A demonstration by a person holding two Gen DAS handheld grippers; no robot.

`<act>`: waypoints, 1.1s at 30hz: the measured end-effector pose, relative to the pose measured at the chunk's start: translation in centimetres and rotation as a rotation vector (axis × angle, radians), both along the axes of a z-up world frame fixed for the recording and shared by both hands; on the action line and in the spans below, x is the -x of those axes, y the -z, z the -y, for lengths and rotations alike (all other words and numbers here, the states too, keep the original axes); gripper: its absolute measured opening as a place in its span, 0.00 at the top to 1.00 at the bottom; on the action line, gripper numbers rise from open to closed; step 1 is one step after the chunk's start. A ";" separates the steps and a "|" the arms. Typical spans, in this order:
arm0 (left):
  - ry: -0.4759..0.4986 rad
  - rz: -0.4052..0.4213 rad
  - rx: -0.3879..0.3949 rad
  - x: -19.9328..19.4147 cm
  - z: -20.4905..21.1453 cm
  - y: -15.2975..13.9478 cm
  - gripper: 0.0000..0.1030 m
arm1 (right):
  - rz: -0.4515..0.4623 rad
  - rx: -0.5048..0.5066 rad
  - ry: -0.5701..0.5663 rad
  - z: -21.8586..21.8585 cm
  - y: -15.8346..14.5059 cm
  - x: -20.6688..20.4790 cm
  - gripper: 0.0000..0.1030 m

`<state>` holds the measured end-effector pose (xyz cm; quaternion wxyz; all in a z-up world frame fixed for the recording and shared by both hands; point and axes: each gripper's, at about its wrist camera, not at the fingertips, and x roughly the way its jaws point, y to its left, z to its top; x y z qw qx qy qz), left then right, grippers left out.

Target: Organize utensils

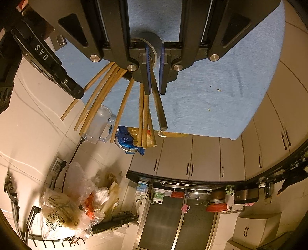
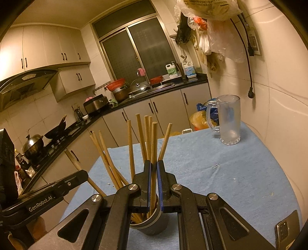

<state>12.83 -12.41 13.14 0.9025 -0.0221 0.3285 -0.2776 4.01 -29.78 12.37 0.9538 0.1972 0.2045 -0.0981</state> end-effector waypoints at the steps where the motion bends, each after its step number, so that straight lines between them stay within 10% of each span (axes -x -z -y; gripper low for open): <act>1: -0.001 -0.001 -0.001 0.0 0.0 0.0 0.93 | 0.000 -0.003 -0.002 0.0 0.0 0.0 0.93; 9: -0.002 0.001 -0.006 0.0 -0.3 0.0 0.91 | 0.017 -0.013 -0.005 -0.2 -0.6 0.8 0.92; 16: -0.022 0.044 -0.006 0.9 -0.8 -0.9 0.67 | 0.063 0.004 0.010 -0.5 -2.7 2.8 0.90; 26: -0.143 0.102 -0.037 4.4 -4.5 -1.0 0.23 | 0.060 0.095 0.124 -1.3 -3.7 7.8 0.35; 33: -0.277 0.100 -0.166 8.7 -8.1 1.9 0.13 | 0.000 0.209 0.193 -4.3 -1.6 11.8 0.06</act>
